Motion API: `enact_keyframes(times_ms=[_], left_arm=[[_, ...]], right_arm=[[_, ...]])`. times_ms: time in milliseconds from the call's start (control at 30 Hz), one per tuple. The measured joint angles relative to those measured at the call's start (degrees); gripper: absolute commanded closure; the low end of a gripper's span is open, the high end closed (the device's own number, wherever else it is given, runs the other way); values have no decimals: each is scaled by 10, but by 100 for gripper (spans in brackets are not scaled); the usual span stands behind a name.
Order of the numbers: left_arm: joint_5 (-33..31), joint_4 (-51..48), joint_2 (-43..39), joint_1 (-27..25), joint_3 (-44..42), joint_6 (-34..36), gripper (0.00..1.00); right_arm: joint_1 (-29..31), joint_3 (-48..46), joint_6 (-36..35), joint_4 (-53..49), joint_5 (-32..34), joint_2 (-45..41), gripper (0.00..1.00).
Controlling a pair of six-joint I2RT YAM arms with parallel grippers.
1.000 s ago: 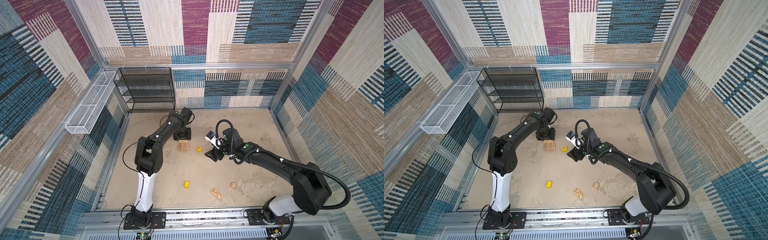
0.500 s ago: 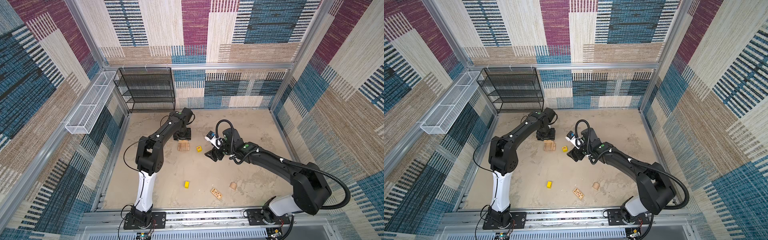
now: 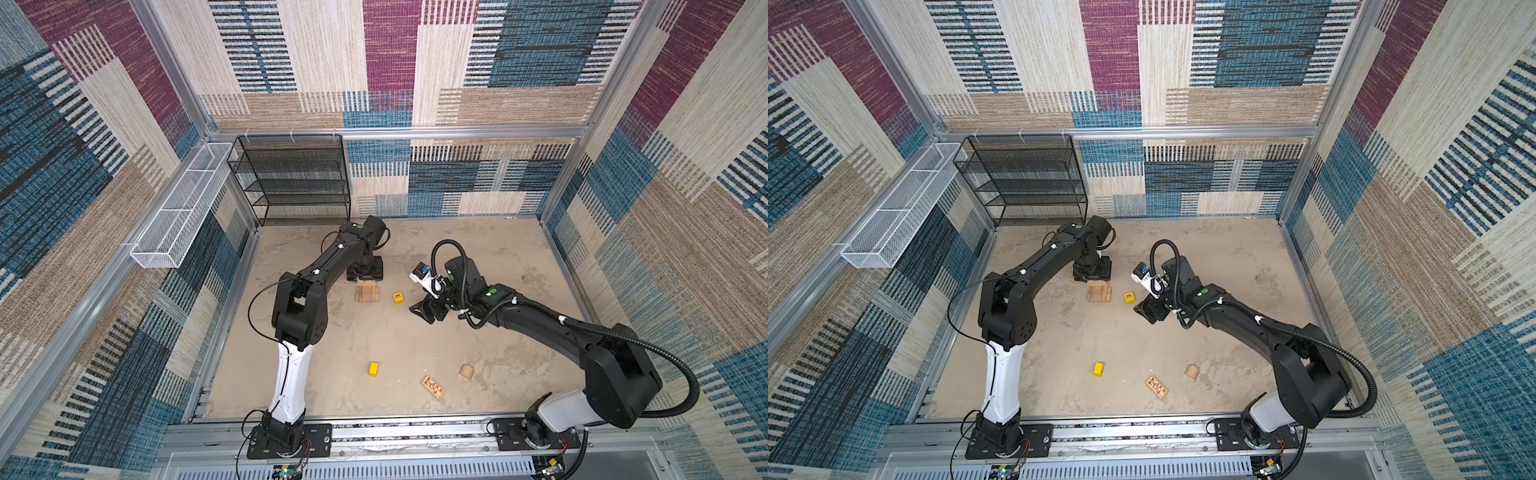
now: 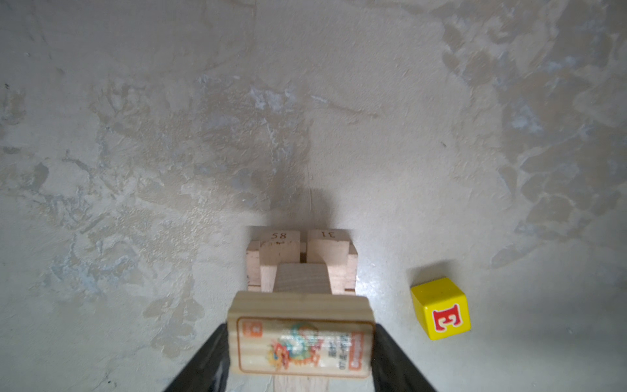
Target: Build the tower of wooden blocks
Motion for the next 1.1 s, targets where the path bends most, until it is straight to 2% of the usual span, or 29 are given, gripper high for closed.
enact_keyframes(times_ms=[567, 1100], left_arm=[[-1, -2, -5, -4, 3, 0, 22], [-21, -4, -97, -10, 13, 3, 19]], right_arm=[[0, 0, 0, 0, 0, -1, 16], [0, 0, 9, -2, 0, -34, 16]])
